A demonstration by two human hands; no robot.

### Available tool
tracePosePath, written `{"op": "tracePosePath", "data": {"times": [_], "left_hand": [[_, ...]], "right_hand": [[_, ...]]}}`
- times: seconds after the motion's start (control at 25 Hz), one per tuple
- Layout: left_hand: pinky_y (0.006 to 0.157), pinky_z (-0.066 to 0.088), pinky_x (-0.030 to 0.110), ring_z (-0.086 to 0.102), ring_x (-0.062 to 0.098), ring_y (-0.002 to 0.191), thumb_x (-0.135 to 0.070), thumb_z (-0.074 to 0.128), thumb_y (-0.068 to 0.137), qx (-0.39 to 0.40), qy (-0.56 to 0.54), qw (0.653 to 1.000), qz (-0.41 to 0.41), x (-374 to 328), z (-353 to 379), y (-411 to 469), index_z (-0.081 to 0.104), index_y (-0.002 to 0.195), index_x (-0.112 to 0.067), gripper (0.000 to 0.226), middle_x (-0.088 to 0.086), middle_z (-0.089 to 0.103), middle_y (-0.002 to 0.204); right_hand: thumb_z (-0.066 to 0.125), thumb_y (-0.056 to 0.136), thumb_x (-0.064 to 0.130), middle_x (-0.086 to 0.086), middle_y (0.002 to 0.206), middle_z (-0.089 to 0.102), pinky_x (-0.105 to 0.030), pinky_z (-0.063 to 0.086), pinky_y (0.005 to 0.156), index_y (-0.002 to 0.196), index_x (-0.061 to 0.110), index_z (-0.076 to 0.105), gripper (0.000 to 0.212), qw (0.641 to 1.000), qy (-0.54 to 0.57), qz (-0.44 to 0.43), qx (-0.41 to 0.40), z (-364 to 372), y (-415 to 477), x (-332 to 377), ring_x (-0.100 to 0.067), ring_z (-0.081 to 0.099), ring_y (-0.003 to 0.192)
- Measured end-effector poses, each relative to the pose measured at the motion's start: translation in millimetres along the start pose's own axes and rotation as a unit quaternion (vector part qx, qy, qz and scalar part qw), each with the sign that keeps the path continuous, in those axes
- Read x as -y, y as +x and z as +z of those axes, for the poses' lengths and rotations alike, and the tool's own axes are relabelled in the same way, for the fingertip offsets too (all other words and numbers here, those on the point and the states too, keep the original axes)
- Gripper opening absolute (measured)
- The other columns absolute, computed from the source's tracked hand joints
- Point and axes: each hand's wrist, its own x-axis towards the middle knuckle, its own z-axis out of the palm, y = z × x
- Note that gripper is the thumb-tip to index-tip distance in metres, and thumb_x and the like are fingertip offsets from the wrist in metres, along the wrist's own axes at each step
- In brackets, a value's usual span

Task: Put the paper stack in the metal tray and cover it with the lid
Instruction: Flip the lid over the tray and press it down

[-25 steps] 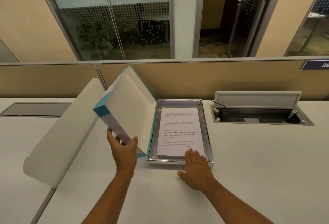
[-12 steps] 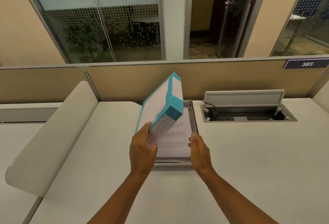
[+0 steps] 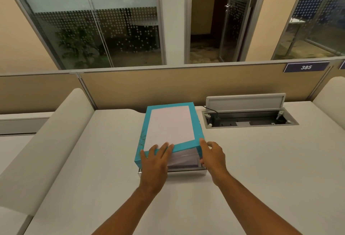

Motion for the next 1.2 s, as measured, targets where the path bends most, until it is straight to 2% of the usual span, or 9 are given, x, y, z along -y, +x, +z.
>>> {"op": "tracePosePath", "data": {"times": [0.08, 0.16, 0.28, 0.36, 0.44, 0.56, 0.64, 0.8, 1.2], "left_hand": [[0.108, 0.046, 0.073, 0.059, 0.035, 0.136, -0.018, 0.088, 0.080, 0.015, 0.001, 1.000, 0.007, 2.7, 3.6, -2.5, 0.048, 0.154, -0.032, 0.085, -0.003, 0.058, 0.155], [0.117, 0.038, 0.071, 0.052, 0.029, 0.143, -0.041, 0.079, 0.086, 0.022, -0.022, 0.999, 0.010, 6.0, 3.4, -7.1, 0.045, 0.155, -0.035, 0.077, -0.006, 0.053, 0.158], [0.120, 0.040, 0.055, 0.051, 0.020, 0.141, -0.062, 0.068, 0.089, -0.039, -0.144, 0.987, -0.058, 17.4, -1.1, -12.3, 0.050, 0.150, -0.030, 0.071, -0.005, 0.056, 0.154], [0.111, 0.048, 0.048, 0.059, 0.024, 0.133, -0.049, 0.071, 0.094, -0.083, -0.256, 0.942, -0.201, 29.2, -5.9, -7.3, 0.053, 0.146, -0.022, 0.062, 0.003, 0.060, 0.149], [0.093, 0.060, 0.040, 0.065, 0.027, 0.119, -0.039, 0.066, 0.101, -0.054, -0.361, 0.861, -0.355, 45.2, -12.6, 2.5, 0.049, 0.150, -0.015, 0.057, 0.010, 0.060, 0.147], [0.058, 0.051, 0.025, 0.069, 0.018, 0.084, -0.032, 0.060, 0.106, 0.029, -0.479, 0.763, -0.433, 62.3, -14.5, 9.2, 0.063, 0.132, -0.011, 0.034, 0.011, 0.073, 0.122], [0.058, 0.052, 0.027, 0.070, 0.016, 0.078, -0.031, 0.061, 0.105, 0.038, -0.492, 0.757, -0.428, 70.6, -10.0, 6.9, 0.069, 0.115, -0.015, 0.021, 0.010, 0.077, 0.106], [0.055, 0.053, 0.023, 0.072, 0.015, 0.079, -0.031, 0.064, 0.103, 0.035, -0.501, 0.753, -0.425, 73.3, -7.8, 3.3, 0.069, 0.112, -0.021, 0.014, 0.001, 0.077, 0.095], [0.082, 0.066, 0.044, 0.076, 0.023, 0.089, -0.024, 0.073, 0.098, 0.078, -0.510, 0.730, -0.448, 84.5, -7.5, 5.3, 0.070, 0.101, -0.018, 0.008, 0.005, 0.078, 0.099]], "right_hand": [[0.050, 0.100, 0.059, -0.002, 0.111, 0.067, -0.028, 0.064, 0.064, 0.131, 0.023, 0.054, 0.048, 0.999, -0.020, 0.025, 0.008, -0.1, 4.4, -12.2, -0.025, 0.071, 0.092], [0.050, 0.101, 0.057, 0.001, 0.104, 0.067, -0.026, 0.062, 0.061, 0.126, 0.022, 0.056, 0.043, 0.999, -0.026, 0.040, 0.014, 0.8, 5.8, -21.9, -0.024, 0.071, 0.088], [0.048, 0.102, 0.053, 0.002, 0.098, 0.067, -0.028, 0.064, 0.062, 0.116, 0.025, 0.058, 0.033, 0.998, -0.033, 0.044, 0.011, 0.4, 6.8, -29.5, -0.023, 0.072, 0.085], [0.048, 0.103, 0.050, 0.002, 0.097, 0.067, -0.032, 0.065, 0.067, 0.111, 0.028, 0.057, 0.026, 0.998, -0.031, 0.046, 0.015, -0.1, 7.9, -32.2, -0.024, 0.072, 0.085], [0.048, 0.103, 0.049, 0.002, 0.096, 0.068, -0.029, 0.062, 0.062, 0.107, 0.031, 0.057, 0.021, 0.998, -0.035, 0.051, 0.022, -0.4, 6.8, -33.3, -0.024, 0.072, 0.083], [0.046, 0.103, 0.050, 0.002, 0.096, 0.067, -0.027, 0.059, 0.057, 0.106, 0.031, 0.056, 0.021, 0.997, -0.059, 0.047, 0.029, -1.4, 5.6, -34.7, -0.024, 0.071, 0.082], [0.043, 0.104, 0.050, 0.001, 0.097, 0.068, -0.029, 0.062, 0.060, 0.109, 0.030, 0.055, 0.024, 0.995, -0.083, 0.040, 0.036, -2.3, 6.5, -39.4, -0.024, 0.072, 0.083], [0.035, 0.107, 0.052, -0.002, 0.111, 0.069, -0.039, 0.063, 0.085, 0.113, 0.028, 0.055, 0.032, 0.983, -0.180, -0.005, 0.047, -3.9, 6.5, -53.4, -0.024, 0.069, 0.095], [0.034, 0.110, 0.045, -0.008, 0.116, 0.070, -0.029, 0.054, 0.073, 0.105, 0.019, 0.057, 0.035, 0.966, -0.251, -0.025, 0.050, -6.3, 7.4, -60.4, -0.021, 0.066, 0.093]]}}
